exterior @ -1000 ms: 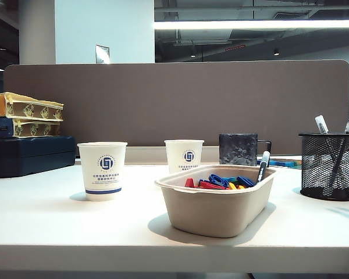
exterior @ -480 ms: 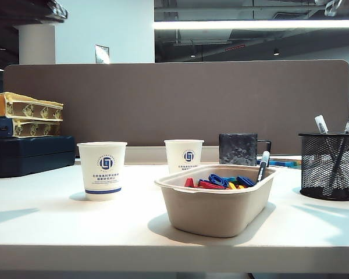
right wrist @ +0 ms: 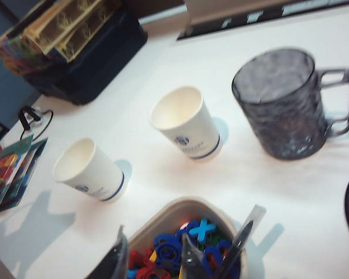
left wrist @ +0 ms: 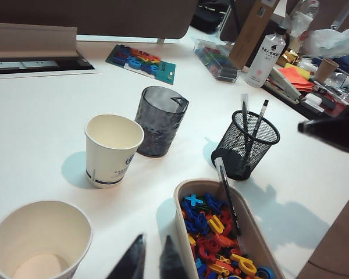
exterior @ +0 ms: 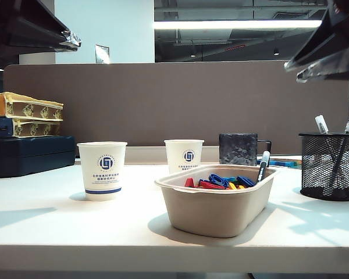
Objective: Pick up one pen and put it in the pen container.
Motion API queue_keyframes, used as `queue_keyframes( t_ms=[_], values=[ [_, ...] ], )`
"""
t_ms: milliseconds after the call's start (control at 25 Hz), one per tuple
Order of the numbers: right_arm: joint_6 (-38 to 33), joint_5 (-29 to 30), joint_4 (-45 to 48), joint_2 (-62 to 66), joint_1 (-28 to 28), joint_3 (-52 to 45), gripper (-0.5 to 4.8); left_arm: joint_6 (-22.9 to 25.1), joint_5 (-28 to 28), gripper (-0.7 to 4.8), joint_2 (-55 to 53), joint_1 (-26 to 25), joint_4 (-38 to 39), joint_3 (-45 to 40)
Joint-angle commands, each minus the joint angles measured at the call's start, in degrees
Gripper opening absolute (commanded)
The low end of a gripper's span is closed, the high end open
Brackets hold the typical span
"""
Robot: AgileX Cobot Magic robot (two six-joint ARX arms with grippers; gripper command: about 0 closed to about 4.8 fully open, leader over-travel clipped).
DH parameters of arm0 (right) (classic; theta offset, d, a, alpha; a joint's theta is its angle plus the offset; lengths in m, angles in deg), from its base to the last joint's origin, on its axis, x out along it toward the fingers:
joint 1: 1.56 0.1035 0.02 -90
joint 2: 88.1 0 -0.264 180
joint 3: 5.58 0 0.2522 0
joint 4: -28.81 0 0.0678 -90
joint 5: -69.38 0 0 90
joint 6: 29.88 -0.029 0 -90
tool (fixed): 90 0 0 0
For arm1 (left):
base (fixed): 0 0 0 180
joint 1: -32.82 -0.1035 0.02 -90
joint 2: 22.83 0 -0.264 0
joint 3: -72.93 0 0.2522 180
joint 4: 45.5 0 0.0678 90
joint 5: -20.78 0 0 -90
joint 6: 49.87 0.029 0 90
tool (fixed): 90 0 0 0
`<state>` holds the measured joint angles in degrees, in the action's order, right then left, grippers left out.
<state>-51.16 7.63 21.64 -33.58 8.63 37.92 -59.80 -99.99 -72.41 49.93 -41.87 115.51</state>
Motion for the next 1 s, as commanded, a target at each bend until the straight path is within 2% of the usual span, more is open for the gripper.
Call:
queue_keyframes(
  t_ms=[40, 160, 360, 440, 680, 920, 1000],
  values=[
    [-4.57, 0.00, 0.92, 1.49, 0.09, 0.31, 1.17, 0.02, -0.52, 0.35, -0.09, 0.09, -0.98, 0.37],
    [-7.82, 0.37, 1.01, 1.57, 0.33, 0.50, 1.17, 0.02, -0.57, 0.35, -0.09, 0.09, -0.98, 0.37],
    [-17.97, 3.98, 2.21, 1.60, 0.33, 0.57, 1.18, -1.36, -0.59, 0.35, -0.09, 0.09, -1.20, 0.39],
    [-19.30, 4.11, 2.73, 1.60, 0.33, 0.57, 1.18, -2.82, -1.31, 0.36, -0.28, 0.09, -1.27, 0.39],
    [-21.05, 3.52, 3.10, 3.37, 0.28, 0.59, 1.22, -2.95, -2.95, 0.57, -1.66, 0.13, -1.14, 1.49],
    [-23.67, 3.58, 4.11, 7.10, 0.28, 0.59, 1.27, -2.95, -3.13, 0.58, -5.86, 0.22, 0.79, 6.21],
    [-25.88, 3.56, 5.14, 9.55, 0.28, 0.63, 1.27, -2.75, -3.10, 0.58, -10.19, 2.19, 3.56, 9.90]
  ],
)
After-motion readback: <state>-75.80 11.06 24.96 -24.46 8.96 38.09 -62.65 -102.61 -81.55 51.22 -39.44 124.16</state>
